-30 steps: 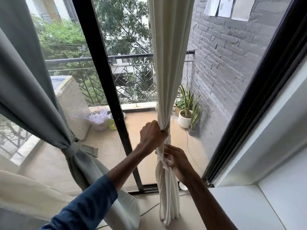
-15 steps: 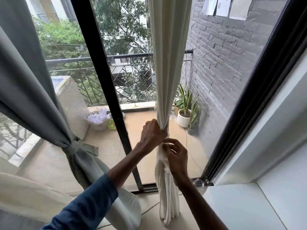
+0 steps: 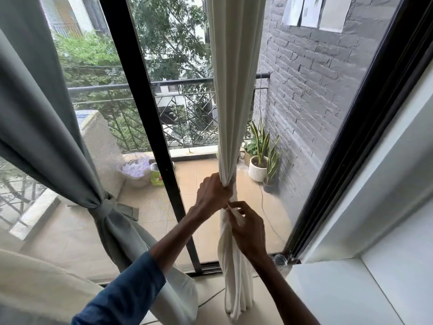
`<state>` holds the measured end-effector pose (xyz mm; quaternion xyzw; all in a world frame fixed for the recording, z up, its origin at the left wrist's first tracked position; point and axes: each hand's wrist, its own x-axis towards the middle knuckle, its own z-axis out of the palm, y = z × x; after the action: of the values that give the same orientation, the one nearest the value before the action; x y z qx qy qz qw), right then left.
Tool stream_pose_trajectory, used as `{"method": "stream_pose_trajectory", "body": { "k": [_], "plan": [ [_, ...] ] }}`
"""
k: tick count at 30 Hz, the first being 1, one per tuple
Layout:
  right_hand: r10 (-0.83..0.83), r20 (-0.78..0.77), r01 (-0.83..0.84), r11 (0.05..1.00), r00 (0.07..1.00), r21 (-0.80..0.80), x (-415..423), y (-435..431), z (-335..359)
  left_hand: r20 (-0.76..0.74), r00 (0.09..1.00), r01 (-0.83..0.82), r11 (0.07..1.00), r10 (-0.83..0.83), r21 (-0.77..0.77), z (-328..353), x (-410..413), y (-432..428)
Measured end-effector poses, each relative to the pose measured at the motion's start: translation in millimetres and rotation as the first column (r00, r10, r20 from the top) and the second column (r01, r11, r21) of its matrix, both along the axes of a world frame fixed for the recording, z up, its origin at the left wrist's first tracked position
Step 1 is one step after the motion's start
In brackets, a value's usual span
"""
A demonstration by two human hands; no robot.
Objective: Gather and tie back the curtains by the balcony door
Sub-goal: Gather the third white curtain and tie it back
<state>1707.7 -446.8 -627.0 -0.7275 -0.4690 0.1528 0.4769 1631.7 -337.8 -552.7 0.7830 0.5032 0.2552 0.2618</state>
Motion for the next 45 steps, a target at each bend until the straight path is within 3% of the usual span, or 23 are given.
{"method": "stream_pose_trajectory", "body": {
  "k": [2,6,9,12,16,21,26,30,35,39,41,45],
  "plan": [
    [-0.041,0.014,0.041,0.999,0.999,0.013,9.1,2.7,-6.1,0.047,0.997,0.056,0.998,-0.054,-0.036,-3.7,-2.5,1.4],
    [0.063,-0.037,-0.061,0.997,0.997,0.045,23.3,9.2,-16.4,0.104,0.976,0.203,0.974,-0.193,-0.098,-5.3,-8.9,6.3],
    [0.092,-0.001,-0.092,0.994,0.996,0.06,23.4,12.0,-19.3,0.026,0.962,0.274,0.959,-0.273,-0.074,-6.9,-11.0,13.3],
    [0.085,0.083,-0.092,0.993,0.993,0.08,20.1,8.8,-22.4,-0.158,0.963,0.225,0.974,-0.22,0.014,-8.1,-11.6,12.1],
    [0.121,0.084,-0.125,0.991,0.989,0.056,30.8,2.8,-26.0,-0.152,0.978,0.151,0.987,-0.14,0.061,-14.5,-14.5,8.3],
    [0.228,0.132,-0.233,0.972,0.965,0.02,71.7,-2.4,-17.7,-0.187,0.966,0.187,0.982,-0.179,0.025,-11.1,-19.8,14.7],
    [0.255,0.205,-0.246,0.967,0.945,-0.069,114.2,-0.1,0.4,-0.11,0.959,0.259,0.965,-0.263,-0.05,-16.5,-31.1,24.8],
    [0.201,0.124,-0.188,0.976,0.972,-0.109,129.4,17.1,17.2,0.015,0.925,0.379,0.923,-0.379,-0.066,-18.1,-32.1,13.3],
    [0.277,0.169,-0.261,0.958,0.946,-0.116,118.0,50.9,34.4,-0.015,0.872,0.488,0.871,-0.49,-0.065,-21.6,-30.7,6.8],
    [0.416,0.123,-0.379,0.893,0.901,-0.244,103.9,82.3,49.8,-0.107,0.802,0.593,0.805,-0.588,0.023,-20.2,-32.8,6.5],
    [0.547,0.072,-0.509,0.814,0.834,-0.28,96.1,91.0,58.2,-0.189,0.768,0.631,0.773,-0.612,0.063,-13.7,-35.6,3.7],
    [0.659,-0.025,-0.616,0.688,0.752,-0.384,105.1,122.8,41.3,-0.401,0.687,0.668,0.744,-0.606,0.018,-10.9,-41.0,5.6]
  ]
}}
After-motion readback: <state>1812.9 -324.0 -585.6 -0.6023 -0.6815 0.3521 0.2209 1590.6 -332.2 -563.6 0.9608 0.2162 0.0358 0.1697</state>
